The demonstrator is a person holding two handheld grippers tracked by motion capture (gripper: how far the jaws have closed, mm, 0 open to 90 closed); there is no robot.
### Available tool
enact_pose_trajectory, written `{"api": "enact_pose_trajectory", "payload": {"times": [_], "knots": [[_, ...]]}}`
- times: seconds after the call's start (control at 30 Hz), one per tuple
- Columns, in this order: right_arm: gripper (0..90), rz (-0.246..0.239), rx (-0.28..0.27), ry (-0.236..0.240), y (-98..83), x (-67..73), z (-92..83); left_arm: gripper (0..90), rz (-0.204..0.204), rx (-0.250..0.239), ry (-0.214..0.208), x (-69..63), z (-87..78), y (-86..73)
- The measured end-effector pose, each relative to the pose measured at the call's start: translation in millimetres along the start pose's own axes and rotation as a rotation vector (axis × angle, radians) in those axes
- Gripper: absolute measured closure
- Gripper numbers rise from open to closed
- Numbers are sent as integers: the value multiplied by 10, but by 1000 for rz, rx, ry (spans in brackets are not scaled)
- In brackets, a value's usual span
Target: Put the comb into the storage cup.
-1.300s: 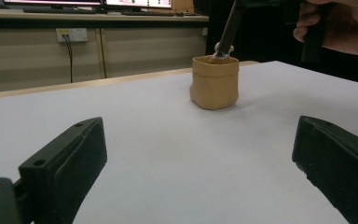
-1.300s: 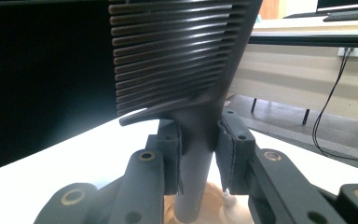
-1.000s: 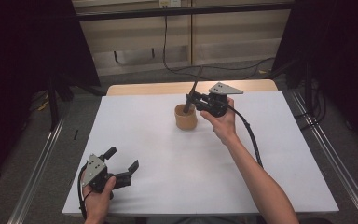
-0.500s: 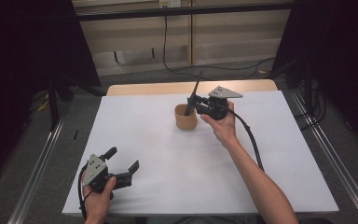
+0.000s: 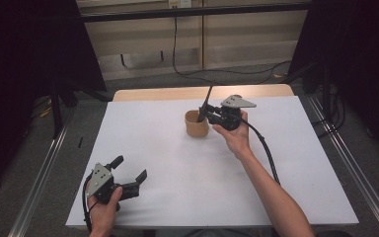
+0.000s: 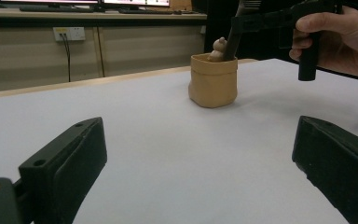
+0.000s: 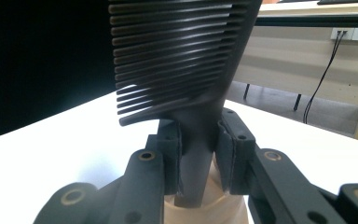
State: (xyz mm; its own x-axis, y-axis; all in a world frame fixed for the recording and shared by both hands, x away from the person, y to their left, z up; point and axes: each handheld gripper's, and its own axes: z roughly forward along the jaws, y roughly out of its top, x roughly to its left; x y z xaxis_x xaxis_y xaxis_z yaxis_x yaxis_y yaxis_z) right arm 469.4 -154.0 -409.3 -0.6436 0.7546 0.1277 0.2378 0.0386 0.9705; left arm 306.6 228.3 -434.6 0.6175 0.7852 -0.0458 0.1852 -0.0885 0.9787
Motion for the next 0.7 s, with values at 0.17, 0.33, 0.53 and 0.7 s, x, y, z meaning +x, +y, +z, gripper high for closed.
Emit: {"api": "enact_pose_trajectory", "payload": {"times": [0.17,0.33,0.53,0.7], "knots": [[725,-2,-4,-3,-43,6,23,31,-6,3,-10,-4,11,-3],[725,0,2,-4,-94,18,37,31,-13,2,-7,2,10,-5],[725,3,6,-8,-138,10,42,31,-5,10,-14,7,15,-7],[725,1,13,-9,-158,10,39,31,-13,10,-13,13,17,-10]]}}
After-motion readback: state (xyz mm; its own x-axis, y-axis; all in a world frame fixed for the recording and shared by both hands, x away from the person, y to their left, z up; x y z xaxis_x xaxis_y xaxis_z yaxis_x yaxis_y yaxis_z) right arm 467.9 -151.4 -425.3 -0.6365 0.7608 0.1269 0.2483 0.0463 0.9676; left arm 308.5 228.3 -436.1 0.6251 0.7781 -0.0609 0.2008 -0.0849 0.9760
